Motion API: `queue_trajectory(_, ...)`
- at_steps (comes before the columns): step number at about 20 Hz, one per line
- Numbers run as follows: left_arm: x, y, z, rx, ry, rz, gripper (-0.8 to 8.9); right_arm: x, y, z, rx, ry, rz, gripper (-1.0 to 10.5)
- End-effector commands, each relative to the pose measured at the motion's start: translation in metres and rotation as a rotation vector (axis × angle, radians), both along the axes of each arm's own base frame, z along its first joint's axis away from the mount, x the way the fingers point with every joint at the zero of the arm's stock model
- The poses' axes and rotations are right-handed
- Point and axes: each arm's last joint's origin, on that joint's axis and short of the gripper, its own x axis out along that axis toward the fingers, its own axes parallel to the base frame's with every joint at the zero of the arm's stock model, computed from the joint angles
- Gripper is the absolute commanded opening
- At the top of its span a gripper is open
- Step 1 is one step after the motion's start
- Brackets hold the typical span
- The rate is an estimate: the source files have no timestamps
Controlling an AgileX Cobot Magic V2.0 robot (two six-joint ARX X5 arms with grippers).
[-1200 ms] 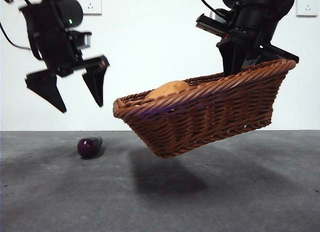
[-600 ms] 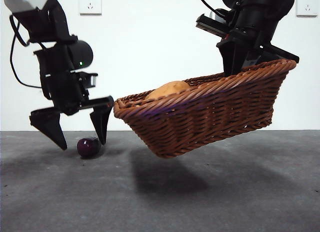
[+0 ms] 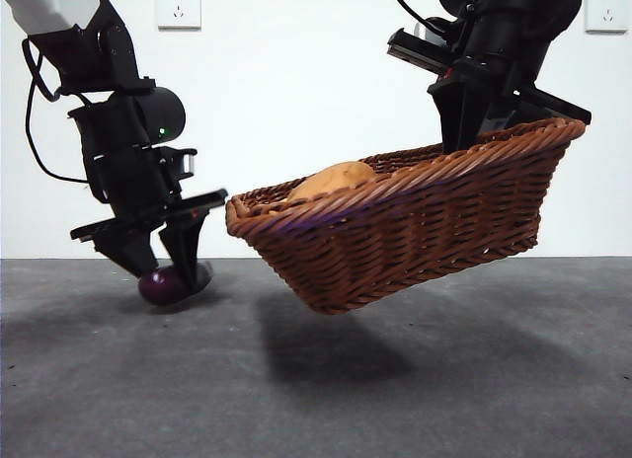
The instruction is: Help me put the vegetables on the table into the basket
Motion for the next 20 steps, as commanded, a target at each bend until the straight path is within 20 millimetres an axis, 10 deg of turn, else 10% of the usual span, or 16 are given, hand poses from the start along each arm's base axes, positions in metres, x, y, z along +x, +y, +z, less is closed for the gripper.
queue_trajectory(1,-0.008,0.005,0.024,-0.069,-0.024,-0.025,-0.09,0.000,0.001,0.004,0.018,-0.021,0.004,-0.1)
queue_trajectory(11,-0.097,-0.014,0.147,-0.125,-0.221,-0.273,-0.08,0.002,0.001,0.005,0.026,-0.033,-0.004,-0.1)
queue_trajectory(20,-0.140,-0.063,0.147,-0.111,-0.101,-0.465,-0.09,0.001,0.001,0.005,0.028,-0.029,-0.010,-0.1)
